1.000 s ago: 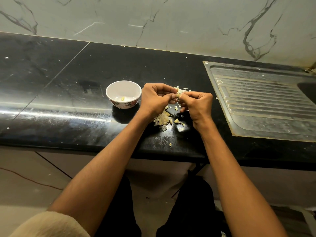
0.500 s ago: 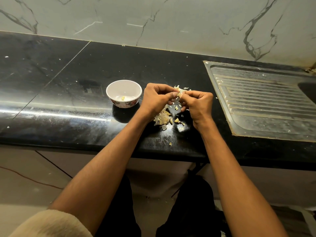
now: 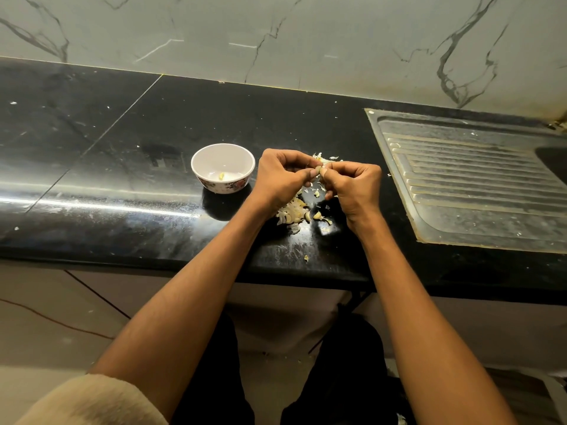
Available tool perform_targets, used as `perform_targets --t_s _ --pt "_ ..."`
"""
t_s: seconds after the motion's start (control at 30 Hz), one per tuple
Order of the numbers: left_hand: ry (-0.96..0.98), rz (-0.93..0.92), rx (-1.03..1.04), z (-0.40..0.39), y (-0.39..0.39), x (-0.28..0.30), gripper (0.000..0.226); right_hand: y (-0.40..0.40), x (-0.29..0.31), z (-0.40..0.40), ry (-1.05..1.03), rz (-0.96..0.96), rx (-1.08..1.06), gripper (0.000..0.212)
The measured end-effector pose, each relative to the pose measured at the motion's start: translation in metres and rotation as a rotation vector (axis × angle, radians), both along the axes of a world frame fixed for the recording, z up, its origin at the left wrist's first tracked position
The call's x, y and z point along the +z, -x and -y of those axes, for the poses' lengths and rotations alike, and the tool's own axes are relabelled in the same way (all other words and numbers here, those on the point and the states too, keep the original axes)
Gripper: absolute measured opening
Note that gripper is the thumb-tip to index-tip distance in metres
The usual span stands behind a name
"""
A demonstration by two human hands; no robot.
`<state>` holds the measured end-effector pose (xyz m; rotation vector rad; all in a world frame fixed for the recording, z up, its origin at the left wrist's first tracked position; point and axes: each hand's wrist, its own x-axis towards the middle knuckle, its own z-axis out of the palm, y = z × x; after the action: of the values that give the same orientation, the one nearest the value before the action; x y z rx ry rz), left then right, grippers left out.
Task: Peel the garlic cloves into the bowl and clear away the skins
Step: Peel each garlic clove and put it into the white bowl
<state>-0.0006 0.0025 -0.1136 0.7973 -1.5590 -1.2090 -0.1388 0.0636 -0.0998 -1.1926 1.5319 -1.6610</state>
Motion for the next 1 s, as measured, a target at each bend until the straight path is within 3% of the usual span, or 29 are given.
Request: perform_targets --t_s 0.37,1.0 --pt "-0.011 -0.036 0.059 -0.0016 0.0024 0.0003 0.013 0.0011 -0.0010 0.0007 -0.018 0.040 0.004 0.005" --pt "0.007 0.059 0.118 -0.0043 0.0001 0.0024 0.011 0.0000 0.0004 -0.0024 -0.002 -0.132 -0.022 0.020"
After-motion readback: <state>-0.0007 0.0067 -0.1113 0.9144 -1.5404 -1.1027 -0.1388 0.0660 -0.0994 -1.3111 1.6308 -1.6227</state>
